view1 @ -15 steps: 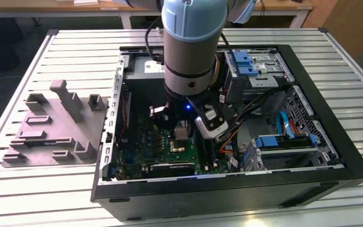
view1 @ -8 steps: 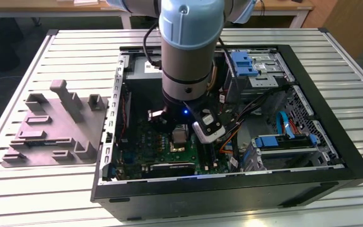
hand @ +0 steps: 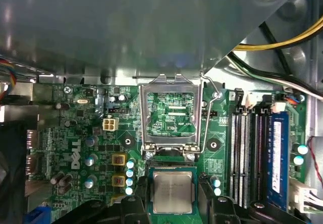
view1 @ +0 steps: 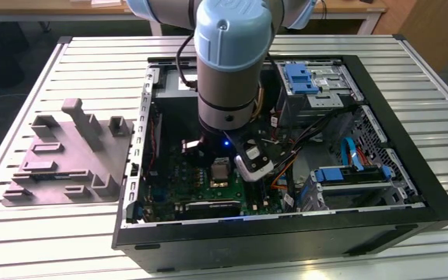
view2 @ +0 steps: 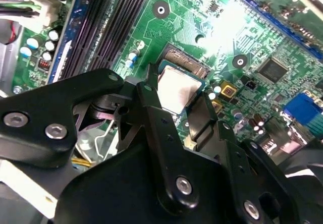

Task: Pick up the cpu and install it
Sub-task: 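Place the cpu into insertion slot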

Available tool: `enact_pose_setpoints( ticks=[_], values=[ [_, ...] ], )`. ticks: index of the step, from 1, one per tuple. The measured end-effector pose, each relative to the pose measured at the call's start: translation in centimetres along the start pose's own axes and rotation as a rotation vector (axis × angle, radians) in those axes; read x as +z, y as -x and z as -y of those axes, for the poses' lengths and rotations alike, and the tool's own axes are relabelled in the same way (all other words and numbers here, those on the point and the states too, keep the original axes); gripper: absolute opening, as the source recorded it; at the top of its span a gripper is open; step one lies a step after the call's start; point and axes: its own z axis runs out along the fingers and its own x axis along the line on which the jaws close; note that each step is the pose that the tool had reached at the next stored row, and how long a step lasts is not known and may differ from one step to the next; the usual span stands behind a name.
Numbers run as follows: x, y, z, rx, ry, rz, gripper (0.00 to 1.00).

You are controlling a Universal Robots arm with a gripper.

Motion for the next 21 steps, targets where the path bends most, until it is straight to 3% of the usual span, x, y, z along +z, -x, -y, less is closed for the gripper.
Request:
enact_pose_setpoints(
  ticks=[21],
  values=[
    [1.14,-0.08,0.18,0.001,-0.0001,-0.0107,0.47]
  ],
)
